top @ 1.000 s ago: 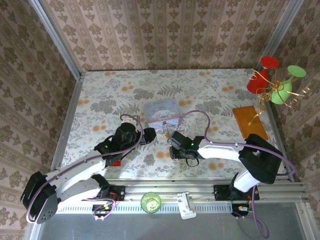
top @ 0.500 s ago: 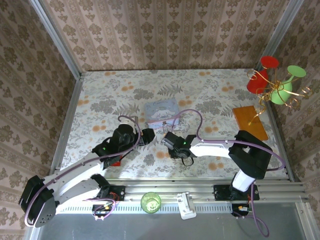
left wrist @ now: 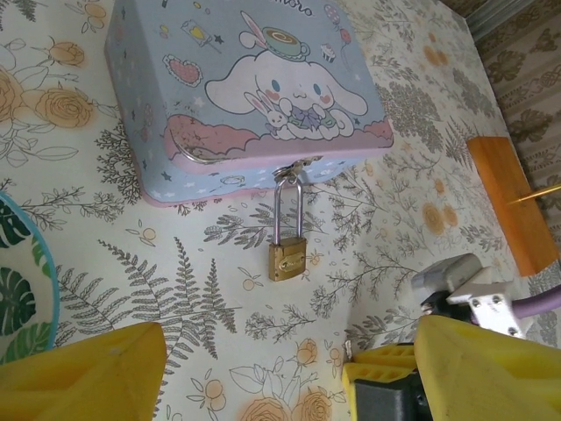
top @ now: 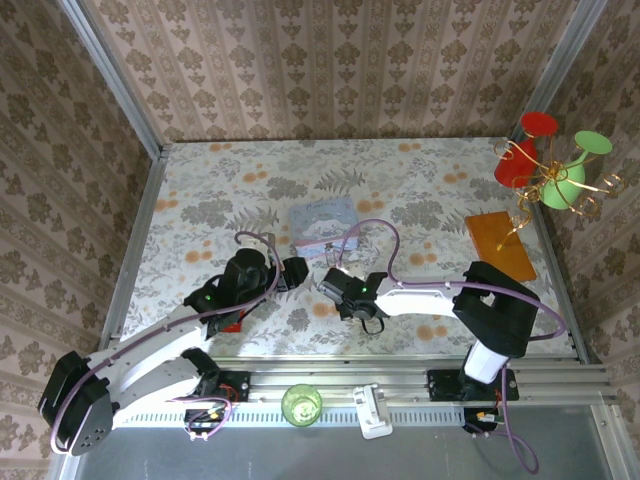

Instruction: Unlock the padlock with the key

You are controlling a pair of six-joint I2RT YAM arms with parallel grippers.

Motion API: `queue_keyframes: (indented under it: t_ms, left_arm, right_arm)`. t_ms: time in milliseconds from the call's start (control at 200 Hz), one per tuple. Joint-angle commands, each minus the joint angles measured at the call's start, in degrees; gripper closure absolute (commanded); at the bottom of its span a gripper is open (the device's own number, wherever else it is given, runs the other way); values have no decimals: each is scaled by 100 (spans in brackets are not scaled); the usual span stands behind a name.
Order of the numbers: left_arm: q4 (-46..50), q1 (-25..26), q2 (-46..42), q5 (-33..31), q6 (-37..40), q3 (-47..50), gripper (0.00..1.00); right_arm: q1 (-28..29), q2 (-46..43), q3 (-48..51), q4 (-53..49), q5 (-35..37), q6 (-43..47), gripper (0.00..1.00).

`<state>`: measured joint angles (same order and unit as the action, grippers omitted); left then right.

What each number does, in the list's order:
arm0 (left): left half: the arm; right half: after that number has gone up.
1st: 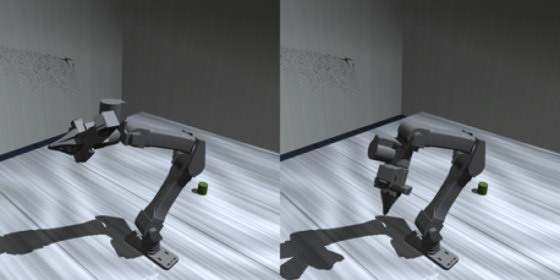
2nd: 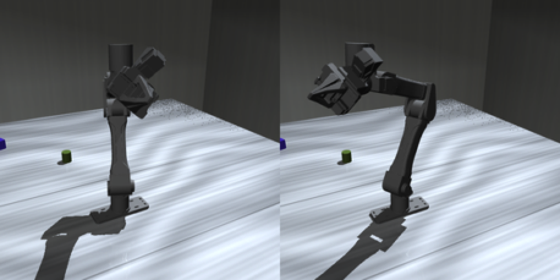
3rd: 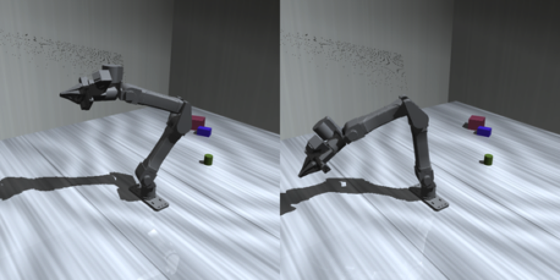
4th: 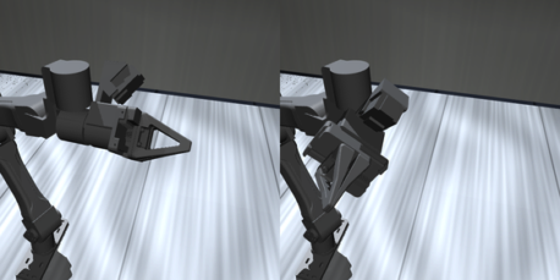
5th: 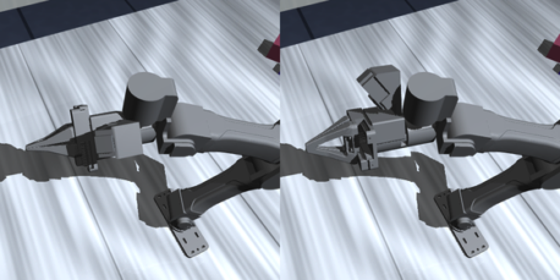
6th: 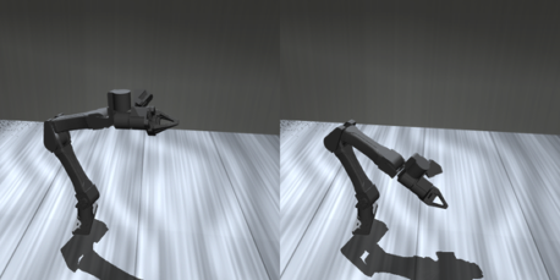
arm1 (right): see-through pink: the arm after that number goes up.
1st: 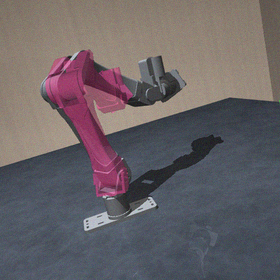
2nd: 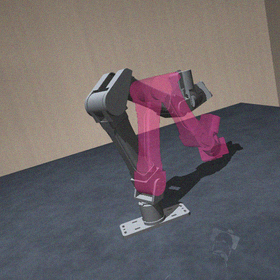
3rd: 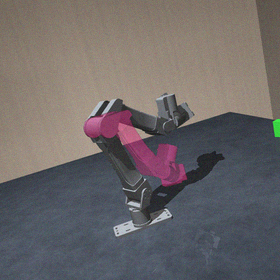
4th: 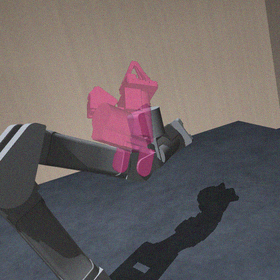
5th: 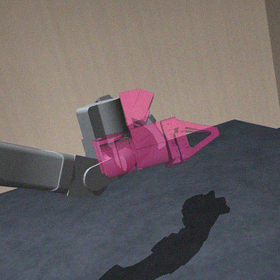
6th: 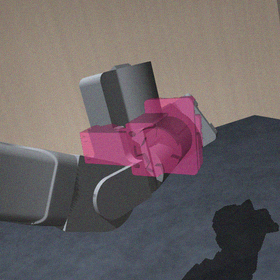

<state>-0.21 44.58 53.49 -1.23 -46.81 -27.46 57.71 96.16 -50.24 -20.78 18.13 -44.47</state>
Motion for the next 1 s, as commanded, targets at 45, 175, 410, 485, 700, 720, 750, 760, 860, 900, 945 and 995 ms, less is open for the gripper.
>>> queue_keyframes:
  t_ms: [45, 175, 410, 485, 700, 720, 750, 760, 860, 900, 945, 995]
  left_arm:
    - [-199, -28, -54, 88, -127, 92, 24]
    - [-242, -28, 34, 114, -131, 66, 25]
    - [-347, -28, 237, 142, -136, 2, 25]
    - [-363, -17, 334, 171, -125, -39, 26]
    - [-340, 141, 613, 82, -26, -242, 27]
    - [-345, 167, 643, 80, -22, -269, 27]
    - [-332, 201, 710, 80, -21, -304, 27]
    - [-338, 212, 729, 80, -21, -313, 27]
    - [-340, 358, 926, 30, 4, -432, 27]
    - [-348, 398, 988, 14, 18, -459, 27]
    - [-365, 408, 1047, 9, 14, -478, 27]
    - [-408, 401, 1089, 13, 7, -472, 27]
  right_arm:
    - [69, 129, 361, 147, -294, -148, 93]
    - [22, -47, 474, 412, -437, -155, 98]
    - [-179, -555, 757, 717, -623, 62, 100]
    - [-315, -786, 941, 967, -894, 184, 100]
    - [-522, -1327, 1309, 1410, -1428, 454, 100]
    - [-575, -1383, 1362, 1475, -1506, 431, 100]
    - [-667, -1465, 1453, 1569, -1605, 377, 100]
    - [-696, -1485, 1490, 1605, -1638, 371, 100]
    - [-818, -1688, 1588, 1498, -1595, 471, 100]
    - [-777, -1883, 1579, 1381, -1484, 581, 95]
    - [-700, -1997, 1554, 1189, -1290, 619, 86]
    - [-652, -2003, 1466, 994, -1220, 656, 77]
